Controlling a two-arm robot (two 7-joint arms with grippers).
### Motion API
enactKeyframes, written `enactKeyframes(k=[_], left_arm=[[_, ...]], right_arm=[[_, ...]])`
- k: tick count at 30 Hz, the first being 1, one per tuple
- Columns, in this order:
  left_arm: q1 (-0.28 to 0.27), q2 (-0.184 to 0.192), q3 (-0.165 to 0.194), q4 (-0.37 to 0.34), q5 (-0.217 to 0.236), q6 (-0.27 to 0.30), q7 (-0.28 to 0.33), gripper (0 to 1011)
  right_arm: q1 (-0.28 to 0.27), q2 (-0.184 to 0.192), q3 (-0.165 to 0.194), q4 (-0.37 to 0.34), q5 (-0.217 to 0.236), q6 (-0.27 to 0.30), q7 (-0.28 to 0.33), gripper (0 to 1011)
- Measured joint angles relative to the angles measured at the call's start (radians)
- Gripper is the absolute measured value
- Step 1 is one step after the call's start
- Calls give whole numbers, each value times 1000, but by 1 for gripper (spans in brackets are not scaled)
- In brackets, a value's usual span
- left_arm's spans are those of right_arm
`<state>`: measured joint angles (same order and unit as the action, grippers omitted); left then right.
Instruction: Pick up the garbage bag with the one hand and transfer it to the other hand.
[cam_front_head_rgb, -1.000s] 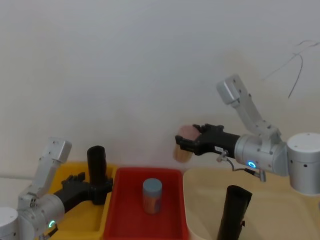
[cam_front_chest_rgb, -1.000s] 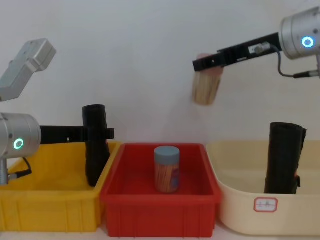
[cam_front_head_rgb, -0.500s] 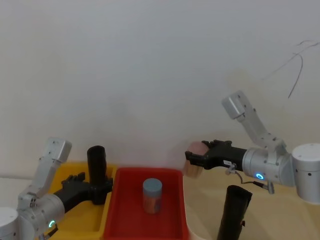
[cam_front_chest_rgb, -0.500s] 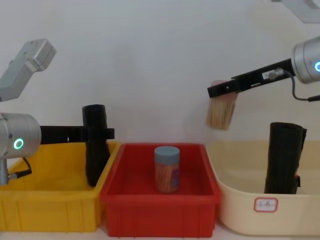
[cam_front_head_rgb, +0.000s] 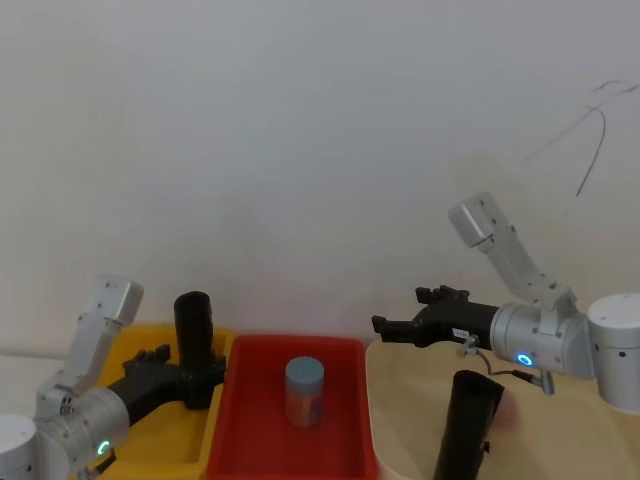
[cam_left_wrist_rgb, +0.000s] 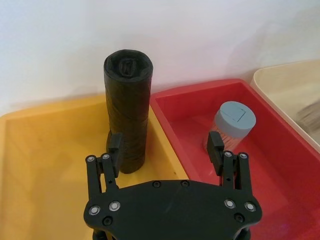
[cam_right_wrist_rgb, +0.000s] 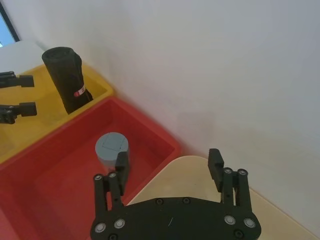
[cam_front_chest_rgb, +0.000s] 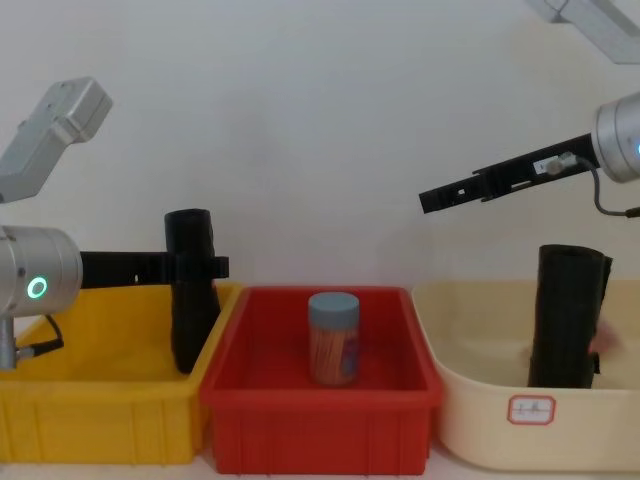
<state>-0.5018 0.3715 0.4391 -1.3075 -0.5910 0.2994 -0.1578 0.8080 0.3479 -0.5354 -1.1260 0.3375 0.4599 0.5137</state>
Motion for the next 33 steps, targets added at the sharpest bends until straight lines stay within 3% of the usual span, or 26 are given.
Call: enactKeyframes(k=[3, 15, 27, 33], left_arm=[[0, 0, 0, 0, 0, 0, 0, 1002], [0, 0, 0, 0, 0, 0, 0, 1002], [0, 0, 0, 0, 0, 0, 0, 1002], [0, 0, 0, 0, 0, 0, 0, 1001]], right_arm=[[0, 0, 0, 3, -1, 0, 1, 1001], [-24, -2, 22, -32, 7, -22, -16, 1001], [-129, -25, 89, -171, 49, -106, -107, 1001], [-222, -56, 126, -263, 66, -174, -182, 1001]])
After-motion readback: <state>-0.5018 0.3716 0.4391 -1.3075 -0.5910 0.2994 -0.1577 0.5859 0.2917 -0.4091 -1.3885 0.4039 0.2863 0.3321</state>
